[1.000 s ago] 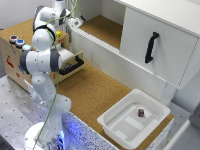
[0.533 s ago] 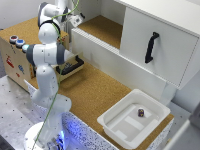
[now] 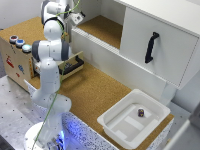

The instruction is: Place the grasped yellow object in the drawer

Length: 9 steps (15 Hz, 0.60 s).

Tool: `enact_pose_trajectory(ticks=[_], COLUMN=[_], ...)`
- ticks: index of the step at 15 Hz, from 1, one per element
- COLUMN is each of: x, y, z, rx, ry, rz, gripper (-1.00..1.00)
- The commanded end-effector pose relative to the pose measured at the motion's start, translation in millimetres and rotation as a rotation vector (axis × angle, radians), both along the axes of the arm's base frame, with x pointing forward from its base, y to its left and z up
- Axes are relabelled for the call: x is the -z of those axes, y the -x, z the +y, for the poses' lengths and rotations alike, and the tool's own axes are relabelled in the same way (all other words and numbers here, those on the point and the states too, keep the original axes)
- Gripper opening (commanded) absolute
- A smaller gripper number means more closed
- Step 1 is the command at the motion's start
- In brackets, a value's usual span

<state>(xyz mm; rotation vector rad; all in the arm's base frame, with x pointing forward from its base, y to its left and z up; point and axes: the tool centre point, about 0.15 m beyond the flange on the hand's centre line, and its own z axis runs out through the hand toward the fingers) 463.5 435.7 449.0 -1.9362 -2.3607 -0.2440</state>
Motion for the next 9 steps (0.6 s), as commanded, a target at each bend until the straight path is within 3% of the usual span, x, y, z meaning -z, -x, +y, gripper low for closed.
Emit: enact_pose_trajectory(ticks=[1, 2, 3, 9], x=[-5, -3, -3, 7], y=[-22, -20, -17, -1], z=[40, 39, 37, 30], rx=[0.001, -0.005, -0.007, 0.010], ry=[0.240, 0.253, 0.260, 0.253], rz=[0.080, 0.077, 0.070, 0.099], gripper=[1.00, 1.00, -1.00, -1.00])
